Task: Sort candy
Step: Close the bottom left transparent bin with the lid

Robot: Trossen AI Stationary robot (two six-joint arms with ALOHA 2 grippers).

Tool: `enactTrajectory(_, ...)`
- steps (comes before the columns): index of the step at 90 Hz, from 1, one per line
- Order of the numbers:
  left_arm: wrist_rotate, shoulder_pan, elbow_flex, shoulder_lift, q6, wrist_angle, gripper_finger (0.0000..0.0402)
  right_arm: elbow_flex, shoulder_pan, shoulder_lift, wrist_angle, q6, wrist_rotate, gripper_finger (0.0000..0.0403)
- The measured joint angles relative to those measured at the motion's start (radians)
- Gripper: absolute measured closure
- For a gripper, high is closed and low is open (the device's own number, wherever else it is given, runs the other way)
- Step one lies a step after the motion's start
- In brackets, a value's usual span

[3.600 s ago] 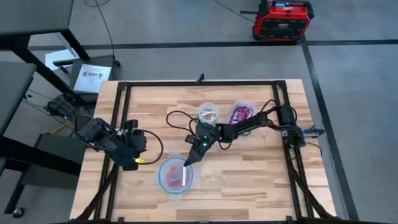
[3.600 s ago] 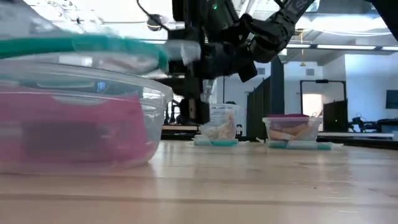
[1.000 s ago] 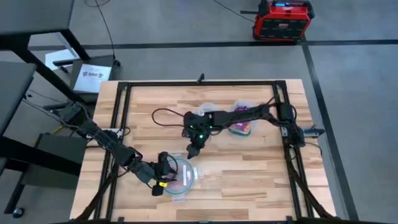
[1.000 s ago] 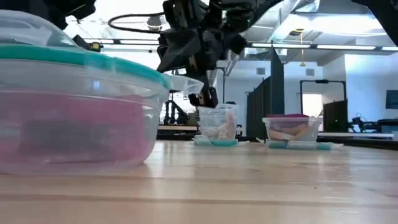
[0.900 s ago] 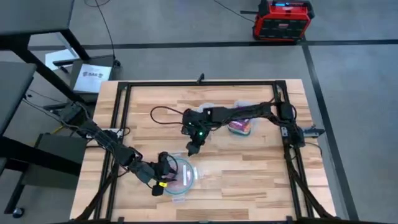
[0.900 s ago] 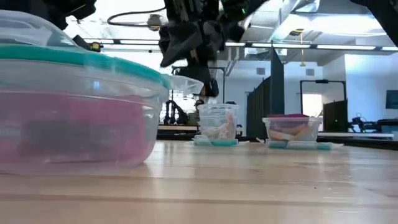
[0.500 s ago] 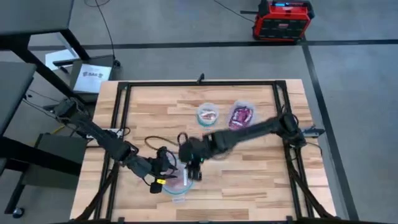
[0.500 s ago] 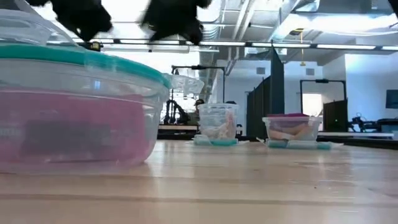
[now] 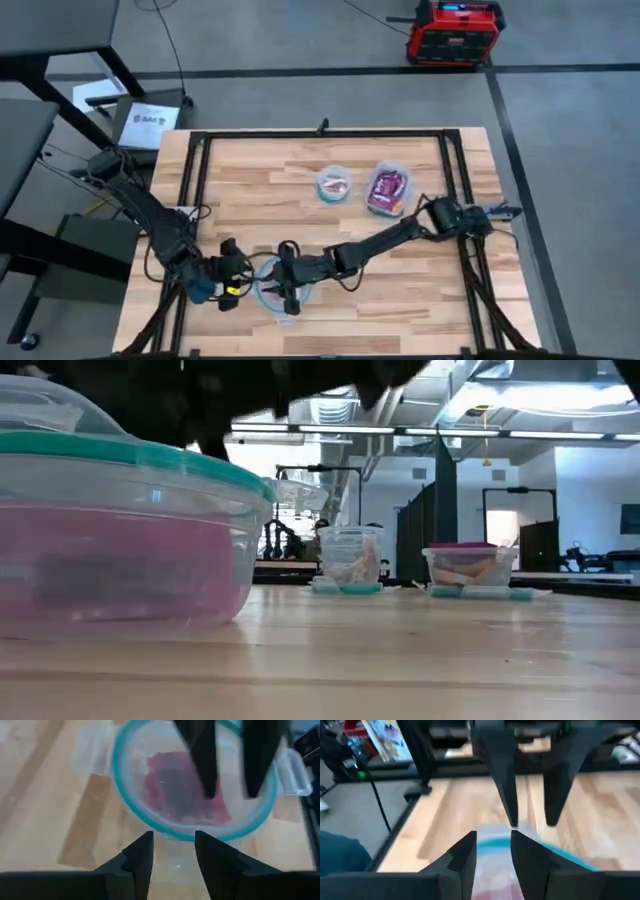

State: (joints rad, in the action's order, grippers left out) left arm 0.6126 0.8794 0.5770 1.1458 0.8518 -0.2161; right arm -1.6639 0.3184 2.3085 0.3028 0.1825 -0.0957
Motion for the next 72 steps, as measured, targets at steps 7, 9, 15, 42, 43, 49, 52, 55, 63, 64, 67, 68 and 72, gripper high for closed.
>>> enactTrajectory(7, 0.004, 0.012, -0.012, 0.000, 0.025, 0.003, 0.0272, -0.001, 0.002, 0.014, -0.010, -0.007, -0.008, 0.0327)
enactTrajectory(9, 0.004, 0.015, -0.015, 0.001, 0.027, 0.003, 0.0272, -0.001, 0.003, 0.020, -0.007, -0.008, -0.008, 0.0332)
enactTrajectory(15, 0.005, 0.021, -0.023, 0.001, 0.035, 0.010, 0.0272, 0.000, -0.002, 0.033, -0.025, -0.023, -0.009, 0.0350)
enactTrajectory(42, 0.007, 0.053, -0.068, 0.001, 0.085, 0.048, 0.0272, -0.003, -0.021, 0.033, -0.093, -0.028, -0.010, 0.0400)
enactTrajectory(43, 0.007, 0.054, -0.068, 0.001, 0.086, 0.048, 0.0272, -0.003, -0.022, 0.033, -0.093, -0.028, -0.010, 0.0401)
enactTrajectory(49, 0.007, 0.055, -0.073, 0.001, 0.094, 0.050, 0.0272, -0.003, -0.023, 0.033, -0.095, -0.028, -0.007, 0.0402)
enactTrajectory(52, 0.006, 0.055, -0.076, 0.002, 0.096, 0.050, 0.0272, -0.003, -0.024, 0.033, -0.098, -0.026, -0.008, 0.0402)
enactTrajectory(55, 0.005, 0.055, -0.077, 0.006, 0.097, 0.051, 0.0272, -0.003, -0.024, 0.033, -0.105, -0.026, -0.008, 0.0402)
enactTrajectory(63, 0.005, 0.054, -0.077, 0.043, 0.099, 0.060, 0.0272, -0.003, -0.024, 0.033, -0.113, -0.025, -0.008, 0.0402)
enactTrajectory(64, 0.005, 0.052, -0.077, 0.049, 0.099, 0.061, 0.0272, -0.003, -0.024, 0.033, -0.114, -0.025, -0.008, 0.0402)
enactTrajectory(67, 0.005, 0.047, -0.078, 0.071, 0.099, 0.067, 0.0272, -0.003, -0.024, 0.033, -0.114, -0.025, -0.008, 0.0403)
enactTrajectory(68, 0.005, 0.044, -0.078, 0.079, 0.099, 0.072, 0.0272, -0.003, -0.024, 0.033, -0.115, -0.025, -0.008, 0.0403)
enactTrajectory(72, 0.006, 0.029, -0.078, 0.114, 0.098, 0.096, 0.0272, -0.003, -0.024, 0.033, -0.115, -0.024, -0.008, 0.0403)
